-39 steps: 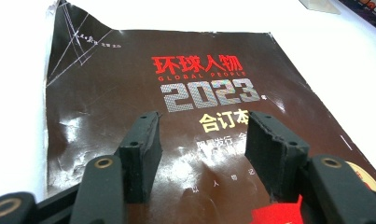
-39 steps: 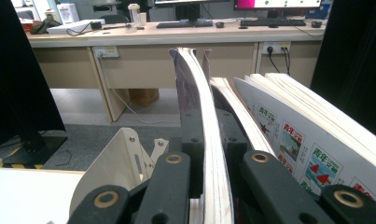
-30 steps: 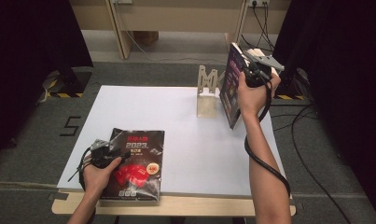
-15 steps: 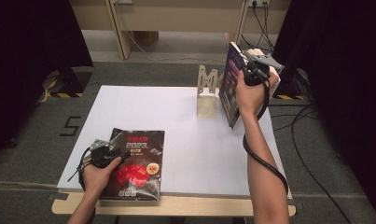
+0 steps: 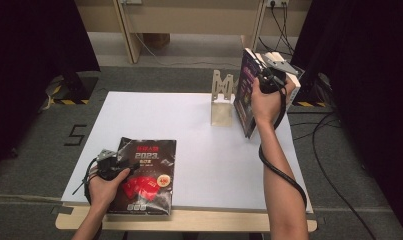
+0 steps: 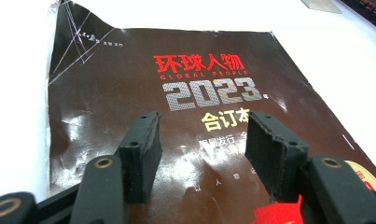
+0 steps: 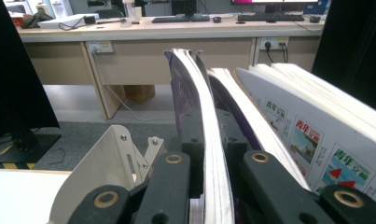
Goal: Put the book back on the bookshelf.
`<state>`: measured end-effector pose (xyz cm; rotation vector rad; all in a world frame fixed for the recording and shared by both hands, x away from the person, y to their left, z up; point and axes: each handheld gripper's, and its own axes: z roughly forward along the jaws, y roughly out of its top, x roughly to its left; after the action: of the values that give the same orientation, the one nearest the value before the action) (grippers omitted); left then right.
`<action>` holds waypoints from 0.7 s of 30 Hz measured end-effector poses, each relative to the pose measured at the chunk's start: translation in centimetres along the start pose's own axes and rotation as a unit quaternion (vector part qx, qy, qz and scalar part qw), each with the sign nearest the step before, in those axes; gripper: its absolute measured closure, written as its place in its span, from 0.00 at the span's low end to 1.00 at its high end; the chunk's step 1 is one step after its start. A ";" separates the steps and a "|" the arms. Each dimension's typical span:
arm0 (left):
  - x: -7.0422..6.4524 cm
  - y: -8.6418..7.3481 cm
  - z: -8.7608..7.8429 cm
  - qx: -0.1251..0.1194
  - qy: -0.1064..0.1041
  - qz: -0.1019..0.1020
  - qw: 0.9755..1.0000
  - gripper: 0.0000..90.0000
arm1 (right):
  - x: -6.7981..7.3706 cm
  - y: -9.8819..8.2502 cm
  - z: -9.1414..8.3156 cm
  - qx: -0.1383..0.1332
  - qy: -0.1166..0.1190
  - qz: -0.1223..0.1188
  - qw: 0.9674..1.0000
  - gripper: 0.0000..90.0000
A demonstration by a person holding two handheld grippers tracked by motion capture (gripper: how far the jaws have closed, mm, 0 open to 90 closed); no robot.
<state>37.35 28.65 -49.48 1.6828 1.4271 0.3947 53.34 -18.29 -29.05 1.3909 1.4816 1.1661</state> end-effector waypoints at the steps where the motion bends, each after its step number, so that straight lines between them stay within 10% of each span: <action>1: 0.0 0.0 0.0 0.000 0.000 0.000 1.000 0.49 | 0.0 -0.1 0.1 0.000 0.000 -0.001 1.000 0.94; 21: 0.1 0.0 0.0 0.000 -0.001 -0.001 1.000 0.49 | 0.6 -0.7 0.4 0.001 -0.008 -0.026 1.000 0.94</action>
<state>37.32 28.73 -49.51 1.6813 1.4267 0.3930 53.49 -17.60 -29.81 1.3512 1.4992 1.1200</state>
